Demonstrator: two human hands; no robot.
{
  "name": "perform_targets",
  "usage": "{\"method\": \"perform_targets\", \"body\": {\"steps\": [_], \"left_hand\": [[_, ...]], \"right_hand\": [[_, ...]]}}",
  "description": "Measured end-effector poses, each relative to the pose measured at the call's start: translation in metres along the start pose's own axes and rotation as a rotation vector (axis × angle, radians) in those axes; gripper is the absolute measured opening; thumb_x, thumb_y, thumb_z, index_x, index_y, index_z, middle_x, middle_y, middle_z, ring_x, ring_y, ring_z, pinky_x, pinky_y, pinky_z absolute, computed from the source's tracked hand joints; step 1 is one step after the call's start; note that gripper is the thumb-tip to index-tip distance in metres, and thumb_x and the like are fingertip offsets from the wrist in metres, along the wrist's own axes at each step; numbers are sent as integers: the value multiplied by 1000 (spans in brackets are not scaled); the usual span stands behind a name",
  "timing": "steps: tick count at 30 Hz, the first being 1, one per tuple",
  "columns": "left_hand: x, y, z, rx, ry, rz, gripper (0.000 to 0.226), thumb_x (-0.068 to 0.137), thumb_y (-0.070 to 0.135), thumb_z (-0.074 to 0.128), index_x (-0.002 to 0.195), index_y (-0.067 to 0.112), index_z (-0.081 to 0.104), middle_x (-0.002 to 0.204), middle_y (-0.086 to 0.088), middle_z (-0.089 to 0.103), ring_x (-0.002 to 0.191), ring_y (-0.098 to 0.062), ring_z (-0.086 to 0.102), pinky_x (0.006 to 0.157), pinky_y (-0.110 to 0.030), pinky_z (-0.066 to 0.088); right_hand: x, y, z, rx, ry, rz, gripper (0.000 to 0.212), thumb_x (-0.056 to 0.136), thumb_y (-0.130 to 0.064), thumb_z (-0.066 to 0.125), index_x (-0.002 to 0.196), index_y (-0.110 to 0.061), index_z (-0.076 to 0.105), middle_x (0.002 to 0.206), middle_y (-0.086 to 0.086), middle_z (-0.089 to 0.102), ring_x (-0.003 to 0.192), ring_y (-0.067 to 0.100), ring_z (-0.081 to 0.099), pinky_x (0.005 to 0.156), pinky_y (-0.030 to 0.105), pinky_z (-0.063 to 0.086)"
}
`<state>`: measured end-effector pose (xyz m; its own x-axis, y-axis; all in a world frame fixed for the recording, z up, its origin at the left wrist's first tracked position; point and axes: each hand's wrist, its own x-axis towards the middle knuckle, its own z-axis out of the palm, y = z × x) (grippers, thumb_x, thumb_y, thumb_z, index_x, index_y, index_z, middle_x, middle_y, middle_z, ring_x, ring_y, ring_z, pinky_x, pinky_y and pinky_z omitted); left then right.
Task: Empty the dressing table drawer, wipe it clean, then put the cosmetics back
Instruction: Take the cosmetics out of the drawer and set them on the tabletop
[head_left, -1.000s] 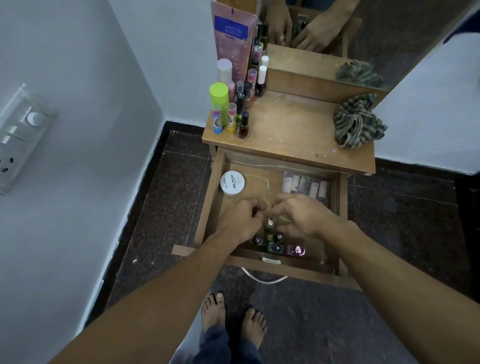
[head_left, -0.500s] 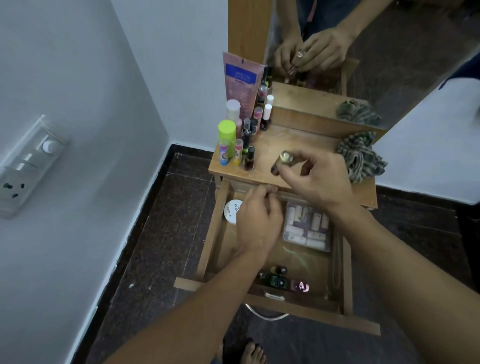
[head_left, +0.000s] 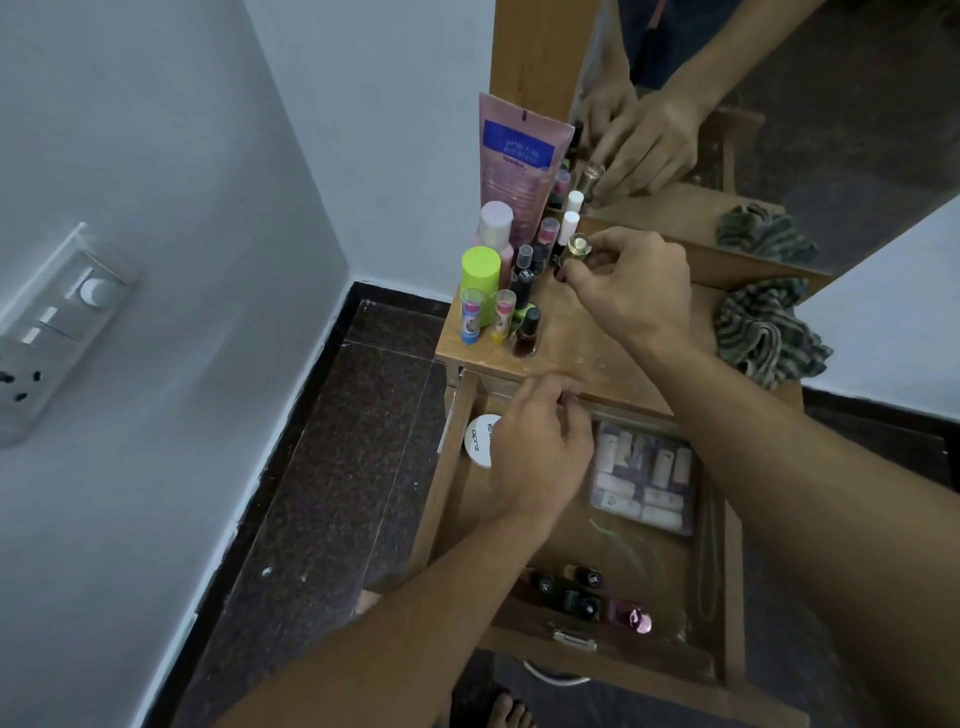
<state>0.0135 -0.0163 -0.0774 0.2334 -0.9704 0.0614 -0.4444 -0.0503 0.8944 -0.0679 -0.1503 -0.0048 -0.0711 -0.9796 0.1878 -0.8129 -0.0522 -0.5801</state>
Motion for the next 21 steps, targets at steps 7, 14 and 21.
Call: {"method": "perform_targets", "body": {"steps": [7,14,21], "left_hand": [[2,-3,4,-15,27,25,16,93,11,60,105,16,71,101,7,65,74,-2,53,71,-22,50],[5,-6,2,4,13,50,15,93,12,61,102,17,72,98,8,66,70,0,50,69,-15,44],[6,-10,0,-2,-2,73,15,92,11,61,102,16,71,100,7,67,72,-2,54,69,-12,42]], "right_hand": [[9,0,12,-39,-47,6,26,86,-40,72,106,-26,78,87,-10,75,85,9,70,74,26,55],[12,2,15,-39,-49,10,26,86,-40,71,106,-25,78,87,-10,74,85,9,69,72,26,54],[0,13,7,-43,-1,27,31,83,-44,71,106,-24,77,92,-9,76,92,9,70,83,30,57]]}}
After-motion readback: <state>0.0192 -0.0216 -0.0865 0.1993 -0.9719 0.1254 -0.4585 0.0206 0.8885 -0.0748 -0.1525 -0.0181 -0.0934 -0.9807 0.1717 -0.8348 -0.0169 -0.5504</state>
